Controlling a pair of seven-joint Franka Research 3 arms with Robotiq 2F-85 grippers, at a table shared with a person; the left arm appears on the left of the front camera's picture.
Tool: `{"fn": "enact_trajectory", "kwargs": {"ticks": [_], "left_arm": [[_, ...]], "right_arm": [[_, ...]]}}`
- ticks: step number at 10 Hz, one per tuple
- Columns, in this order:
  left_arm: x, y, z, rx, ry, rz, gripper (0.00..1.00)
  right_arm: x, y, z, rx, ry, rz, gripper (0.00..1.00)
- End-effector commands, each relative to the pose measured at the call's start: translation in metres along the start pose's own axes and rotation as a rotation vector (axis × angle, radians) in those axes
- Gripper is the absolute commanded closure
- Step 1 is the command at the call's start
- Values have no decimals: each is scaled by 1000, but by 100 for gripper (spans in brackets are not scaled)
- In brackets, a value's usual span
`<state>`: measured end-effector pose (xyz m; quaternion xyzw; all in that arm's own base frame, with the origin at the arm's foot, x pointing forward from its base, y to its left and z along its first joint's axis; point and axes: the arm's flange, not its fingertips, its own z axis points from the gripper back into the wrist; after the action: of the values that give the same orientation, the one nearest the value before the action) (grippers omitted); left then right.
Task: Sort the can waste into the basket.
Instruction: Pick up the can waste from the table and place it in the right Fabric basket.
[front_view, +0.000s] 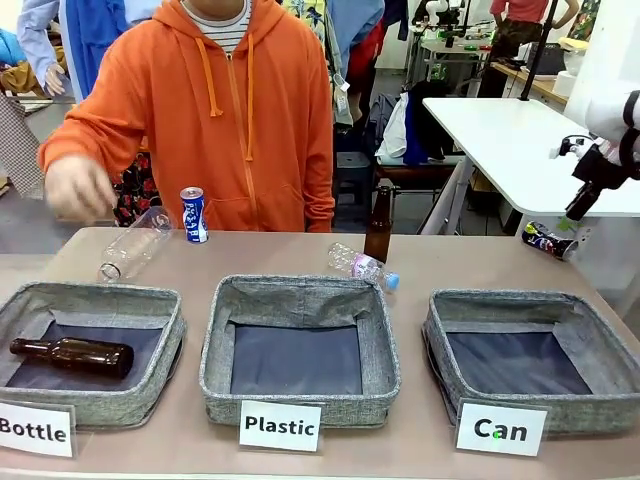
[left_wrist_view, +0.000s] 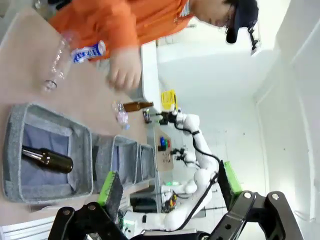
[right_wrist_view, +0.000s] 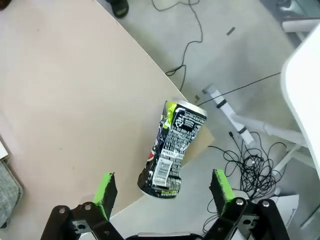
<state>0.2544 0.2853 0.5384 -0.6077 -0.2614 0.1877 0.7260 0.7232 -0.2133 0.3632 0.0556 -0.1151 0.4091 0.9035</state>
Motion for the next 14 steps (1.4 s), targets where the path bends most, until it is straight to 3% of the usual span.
{"fn": "enact_trajectory", "kwargs": {"ticks": [1,3,6,8,9,13,14], "left_arm": [[-22,3,-29,20,148,-19,0],[-59,30,-84,104,403,-18,0],[-105,80,-145,289,606,-50,0],[-105,108,-154,363,561,-56,0],[-106,86,-153,299,613,-11,0],[-106,86,-153,299,613,-11,0],[-106,86,-153,299,613,-11,0]], "right_arm": [[11,-22,-10,21,-29,-57,0],[8,-28,-25,60,-51,-65,0],[7,-31,-43,53,-70,-99,0],[8,-30,-50,57,-59,-113,0],[7,-29,-54,68,-37,-117,0],[11,-28,-67,109,-11,-134,0],[10,-28,-68,120,-2,-138,58]]}}
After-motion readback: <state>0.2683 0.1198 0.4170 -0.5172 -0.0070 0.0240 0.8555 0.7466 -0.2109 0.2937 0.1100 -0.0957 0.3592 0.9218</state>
